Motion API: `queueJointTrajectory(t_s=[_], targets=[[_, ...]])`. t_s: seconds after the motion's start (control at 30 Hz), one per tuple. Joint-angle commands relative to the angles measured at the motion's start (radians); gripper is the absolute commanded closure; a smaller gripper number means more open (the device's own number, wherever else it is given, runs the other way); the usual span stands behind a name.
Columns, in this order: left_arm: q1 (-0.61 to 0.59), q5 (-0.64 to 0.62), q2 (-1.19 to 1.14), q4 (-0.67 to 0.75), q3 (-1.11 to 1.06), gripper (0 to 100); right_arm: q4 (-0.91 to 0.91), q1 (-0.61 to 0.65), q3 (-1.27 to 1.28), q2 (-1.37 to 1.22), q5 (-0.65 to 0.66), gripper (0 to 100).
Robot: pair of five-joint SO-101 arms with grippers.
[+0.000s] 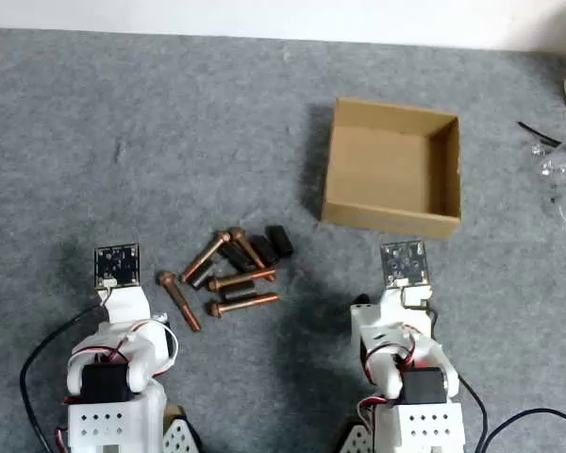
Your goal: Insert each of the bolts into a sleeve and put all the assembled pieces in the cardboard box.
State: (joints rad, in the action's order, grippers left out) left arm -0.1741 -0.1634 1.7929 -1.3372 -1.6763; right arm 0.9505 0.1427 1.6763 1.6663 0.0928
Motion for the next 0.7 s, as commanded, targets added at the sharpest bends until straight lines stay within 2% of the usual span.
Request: queueJointTrajectory(t_s=[0.0, 0.47, 0.67], targets=[[-0.005, 0.006, 0.004, -0.005, -0.021, 99, 0.002, 0.005, 0.154, 0.008, -0.002, 72.4], [-0.005, 0.006, 0.004, -0.005, -0.021, 99, 0.002, 0.005, 0.154, 0.008, -0.002, 72.4], [0.073, 0.008, 0.005, -0.003, -0.012, 99, 0.002, 0.025, 0.154, 0.013, -0.006, 72.4]])
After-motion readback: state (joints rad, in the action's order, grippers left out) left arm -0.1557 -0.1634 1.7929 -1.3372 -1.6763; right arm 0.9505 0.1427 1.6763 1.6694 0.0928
